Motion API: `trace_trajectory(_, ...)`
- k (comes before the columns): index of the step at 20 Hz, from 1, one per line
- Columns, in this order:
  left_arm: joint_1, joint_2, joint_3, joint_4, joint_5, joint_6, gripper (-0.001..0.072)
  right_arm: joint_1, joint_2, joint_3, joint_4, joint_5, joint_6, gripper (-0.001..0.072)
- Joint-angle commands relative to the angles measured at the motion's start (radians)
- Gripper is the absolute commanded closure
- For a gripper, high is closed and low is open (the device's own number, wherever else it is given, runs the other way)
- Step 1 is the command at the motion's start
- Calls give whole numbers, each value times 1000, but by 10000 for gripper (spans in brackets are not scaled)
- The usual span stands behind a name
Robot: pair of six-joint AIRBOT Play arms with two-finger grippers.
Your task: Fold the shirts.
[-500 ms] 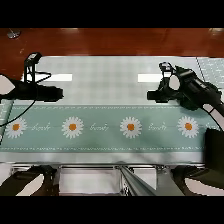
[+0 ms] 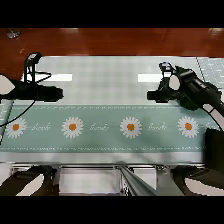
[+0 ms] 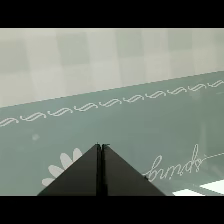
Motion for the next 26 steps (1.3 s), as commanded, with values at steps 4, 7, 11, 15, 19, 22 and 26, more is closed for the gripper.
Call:
trace_trajectory(4, 0, 0, 0, 0, 1, 0, 689, 1, 0, 0, 1, 0, 1, 681)
trace_trajectory(7, 0, -6, 0, 0, 100, 1, 689, 1, 0, 0, 1, 0, 1, 681)
trace_trajectory(11, 0, -6, -1, 1, 195, 1, 689, 1, 0, 0, -4, -57, 0, 681)
trace_trajectory(15, 2, -15, -1, 1, 375, 3, 689, 0, -1, 0, -263, -225, 16, 158)
trace_trajectory(19, 3, -28, -1, 2, 533, 3, 344, -106, -4, 0, -575, -419, 191, 80)
trace_trajectory(22, 5, -59, 0, 5, 580, 4, 2, -290, -48, 35, -514, -443, 233, 80)
trace_trajectory(26, 6, -110, 0, 4, 534, 3, 4, -465, -174, 126, -315, -347, 172, 81)
